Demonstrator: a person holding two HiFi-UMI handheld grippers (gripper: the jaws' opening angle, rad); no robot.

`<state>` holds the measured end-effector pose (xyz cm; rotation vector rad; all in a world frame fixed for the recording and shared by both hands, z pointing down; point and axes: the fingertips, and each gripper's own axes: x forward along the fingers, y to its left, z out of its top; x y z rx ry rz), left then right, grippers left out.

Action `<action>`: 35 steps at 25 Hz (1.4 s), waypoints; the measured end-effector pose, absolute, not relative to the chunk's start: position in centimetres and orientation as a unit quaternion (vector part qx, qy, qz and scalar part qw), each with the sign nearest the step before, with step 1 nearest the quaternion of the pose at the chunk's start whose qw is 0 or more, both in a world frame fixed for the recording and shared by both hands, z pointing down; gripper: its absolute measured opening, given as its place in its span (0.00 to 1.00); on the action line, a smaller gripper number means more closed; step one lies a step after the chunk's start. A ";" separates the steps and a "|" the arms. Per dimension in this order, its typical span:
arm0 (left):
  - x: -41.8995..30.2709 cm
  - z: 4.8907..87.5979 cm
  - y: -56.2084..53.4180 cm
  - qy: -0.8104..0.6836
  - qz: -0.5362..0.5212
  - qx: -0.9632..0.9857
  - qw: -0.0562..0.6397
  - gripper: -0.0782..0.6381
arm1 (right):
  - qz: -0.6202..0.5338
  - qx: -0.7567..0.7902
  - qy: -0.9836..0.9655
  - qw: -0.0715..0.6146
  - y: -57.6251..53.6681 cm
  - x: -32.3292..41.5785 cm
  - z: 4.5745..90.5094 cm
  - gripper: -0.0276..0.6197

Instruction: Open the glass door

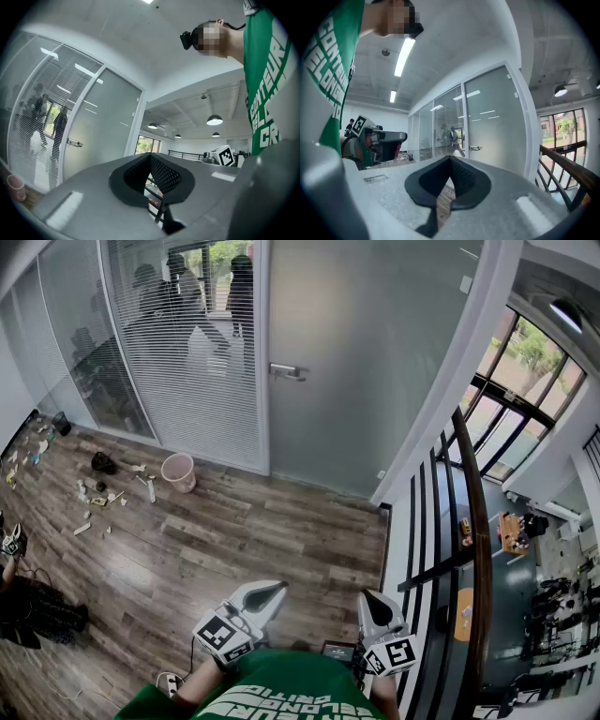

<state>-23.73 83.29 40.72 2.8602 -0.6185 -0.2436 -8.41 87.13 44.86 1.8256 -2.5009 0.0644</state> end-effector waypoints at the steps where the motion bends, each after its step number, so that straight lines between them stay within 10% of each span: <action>1: -23.9 40.7 83.2 -0.208 -0.082 0.970 0.101 0.13 | 0.020 0.590 -0.807 0.024 87.1 -8.8 45.1 0.03; 35: -35.9 43.9 82.4 -0.193 -0.084 0.969 0.127 0.13 | -0.013 0.566 -0.815 0.123 84.0 -24.1 47.6 0.03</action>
